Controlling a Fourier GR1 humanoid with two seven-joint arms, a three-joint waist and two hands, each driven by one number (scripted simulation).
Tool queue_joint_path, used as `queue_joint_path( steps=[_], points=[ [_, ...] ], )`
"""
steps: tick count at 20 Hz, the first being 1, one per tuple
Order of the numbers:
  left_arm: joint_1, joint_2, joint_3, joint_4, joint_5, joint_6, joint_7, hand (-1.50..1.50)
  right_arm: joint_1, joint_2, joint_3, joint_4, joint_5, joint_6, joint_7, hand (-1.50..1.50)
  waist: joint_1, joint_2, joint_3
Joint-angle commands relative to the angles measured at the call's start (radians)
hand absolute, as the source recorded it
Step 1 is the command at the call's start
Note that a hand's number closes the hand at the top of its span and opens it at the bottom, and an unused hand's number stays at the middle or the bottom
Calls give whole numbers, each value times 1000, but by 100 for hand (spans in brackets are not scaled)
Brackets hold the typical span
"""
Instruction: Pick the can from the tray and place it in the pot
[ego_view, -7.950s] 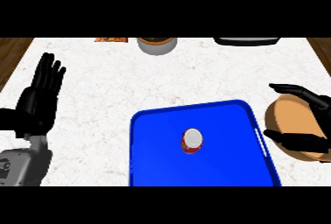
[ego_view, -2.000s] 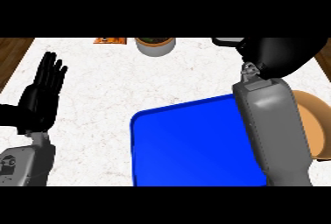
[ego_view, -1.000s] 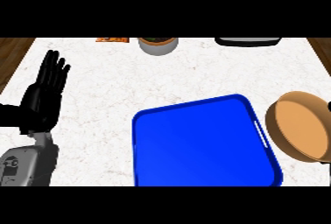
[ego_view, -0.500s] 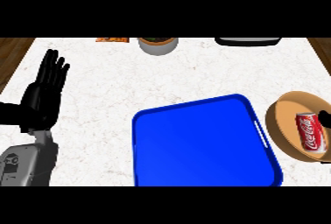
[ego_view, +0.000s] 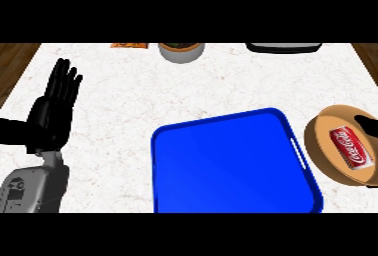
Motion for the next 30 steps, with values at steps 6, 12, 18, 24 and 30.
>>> queue_joint_path(
  steps=[6, 12, 18, 24, 30],
  points=[
    [-53, 7, 12, 2, -4, 24, 46, 0, 58, 79, -96, -202, -173, -164, 6, -150, -12, -2, 0],
    [-43, -11, -6, 23, -24, 27, 15, 0, 190, 93, -169, -307, -323, -256, -129, -150, -14, -1, 0],
    [32, -29, -19, -50, -20, 26, 22, 0, 344, 70, -314, -379, -621, -233, -249, -150, -10, -2, 0],
    [21, 12, 4, -79, 11, -14, 69, 0, 491, 63, -447, -458, -781, -157, -258, -150, -9, -3, 0],
    [-5, 2, 27, 48, 1, -16, -37, 0, 603, 73, -599, -416, -1026, -76, -399, -150, -12, -1, 0]
  ],
)
